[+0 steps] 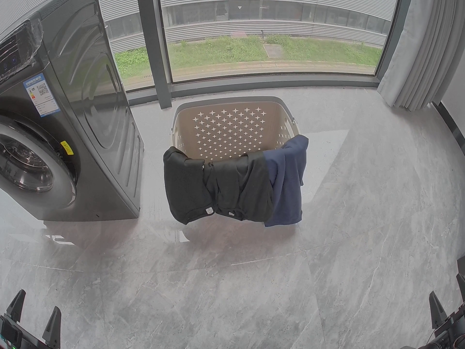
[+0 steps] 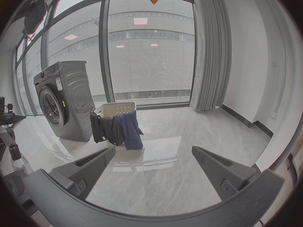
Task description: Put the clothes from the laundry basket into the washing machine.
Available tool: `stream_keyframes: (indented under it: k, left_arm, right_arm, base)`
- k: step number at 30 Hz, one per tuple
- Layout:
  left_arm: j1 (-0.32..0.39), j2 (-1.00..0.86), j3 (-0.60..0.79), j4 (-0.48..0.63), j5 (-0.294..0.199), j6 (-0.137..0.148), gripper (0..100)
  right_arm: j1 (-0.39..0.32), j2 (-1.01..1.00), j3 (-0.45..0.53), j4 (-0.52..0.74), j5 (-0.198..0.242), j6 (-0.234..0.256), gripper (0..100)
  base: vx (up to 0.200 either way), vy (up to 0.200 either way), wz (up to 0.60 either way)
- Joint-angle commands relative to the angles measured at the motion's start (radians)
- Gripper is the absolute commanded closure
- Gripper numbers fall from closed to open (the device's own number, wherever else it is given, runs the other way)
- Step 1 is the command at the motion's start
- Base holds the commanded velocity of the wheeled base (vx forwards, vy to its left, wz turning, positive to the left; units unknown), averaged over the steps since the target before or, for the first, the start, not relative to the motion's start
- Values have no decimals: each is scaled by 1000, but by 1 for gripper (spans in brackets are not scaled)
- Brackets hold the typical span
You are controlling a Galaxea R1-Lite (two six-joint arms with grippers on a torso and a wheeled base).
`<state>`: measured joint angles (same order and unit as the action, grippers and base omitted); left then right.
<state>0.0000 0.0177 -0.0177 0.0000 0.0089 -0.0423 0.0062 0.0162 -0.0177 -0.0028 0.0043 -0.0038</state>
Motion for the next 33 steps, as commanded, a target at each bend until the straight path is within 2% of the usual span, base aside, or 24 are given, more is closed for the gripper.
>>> stream_keyframes:
  k: [1, 4, 10, 19, 28, 33]
  left_arm:
    - [0, -10, 16, 0, 0, -1, 0]
    - [0, -10, 16, 0, 0, -1, 0]
    - [0, -12, 16, 0, 2, -1, 0]
    - [0, -12, 16, 0, 2, -1, 0]
    - [0, -10, 16, 0, 2, -1, 0]
    - [0, -12, 16, 0, 2, -1, 0]
  right_arm:
    - [0, -15, 18, 0, 0, -1, 0]
    - [0, -15, 18, 0, 2, -1, 0]
    - [0, -15, 18, 0, 2, -2, 0]
    - [0, -15, 18, 0, 3, -2, 0]
    - [0, -15, 18, 0, 3, -2, 0]
    - [0, -15, 18, 0, 3, -2, 0]
  base:
    - [200, 0, 0]
    - [200, 0, 0]
    - [0, 0, 0]
    - [0, -200, 0]
    - [0, 0, 0]
    - [200, 0, 0]
